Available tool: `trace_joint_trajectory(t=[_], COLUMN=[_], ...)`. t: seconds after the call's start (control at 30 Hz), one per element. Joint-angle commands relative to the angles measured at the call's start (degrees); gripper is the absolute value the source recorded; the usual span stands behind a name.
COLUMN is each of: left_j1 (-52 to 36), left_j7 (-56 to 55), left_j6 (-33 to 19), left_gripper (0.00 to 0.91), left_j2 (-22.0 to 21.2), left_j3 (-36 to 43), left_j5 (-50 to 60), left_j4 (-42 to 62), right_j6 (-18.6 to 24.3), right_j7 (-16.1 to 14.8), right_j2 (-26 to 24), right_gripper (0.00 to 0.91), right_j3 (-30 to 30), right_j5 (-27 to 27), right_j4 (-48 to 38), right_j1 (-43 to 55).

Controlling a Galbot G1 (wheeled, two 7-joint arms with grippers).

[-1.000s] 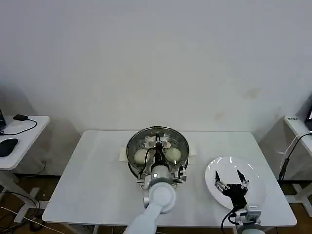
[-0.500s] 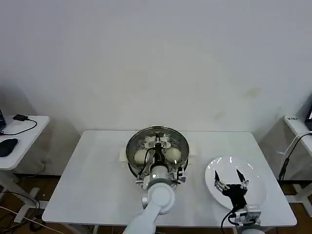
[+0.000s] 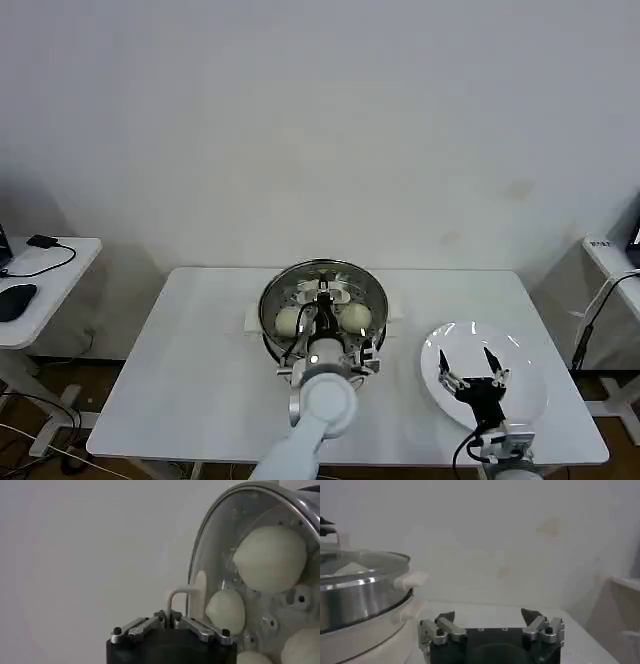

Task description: Take steamed baozi put them in steamer then cover it.

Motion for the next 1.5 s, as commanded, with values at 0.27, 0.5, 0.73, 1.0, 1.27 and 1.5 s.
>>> trace_joint_trajectory(t=[0.27,0.5,0.73,1.0,1.27,1.5], left_j1=[0.0,0.1,0.2,0.4,1.7,2.8], left_j7=[0.7,0.5,-0.2,-0.6,-1.2,-1.1], left_j6=[-0.1,-0.1,-0.2,-0.3,-0.5,-0.8], left_gripper=[0.907,0.907,0.907,0.907,0.907,0.907], left_j2=[0.1,0.0,0.0,0.1,0.1,0.2], left_j3=[-0.6,-0.7,-0.6,-0.9,-0.5,-0.3], left_j5=[-1.0,-1.3,-2.6,-2.8,-2.5,-2.5], left_j4=[-0.5,-1.1,-1.8,-3.1,-4.9,-6.8], right_j6=[0.0,0.0,0.0,0.3,0.3,0.5], right_j7=[-0.1,-0.1,0.0,-0.4,-0.4,-0.4], right_j2=[-0.3,-0.3,-0.2,-0.4,-0.5,-0.6], right_gripper=[0.907,0.907,0.907,0.907,0.907,0.907], right_j3=[0.1,0.1,0.2,0.4,0.6,0.6], right_j5=[0.0,0.0,0.7,1.5,1.3,1.2], right_j4=[-0.2,-0.4,-0.3,-0.7,-1.0,-1.5], right_j1=[0.1,0.2,0.2,0.5,0.5,0.6])
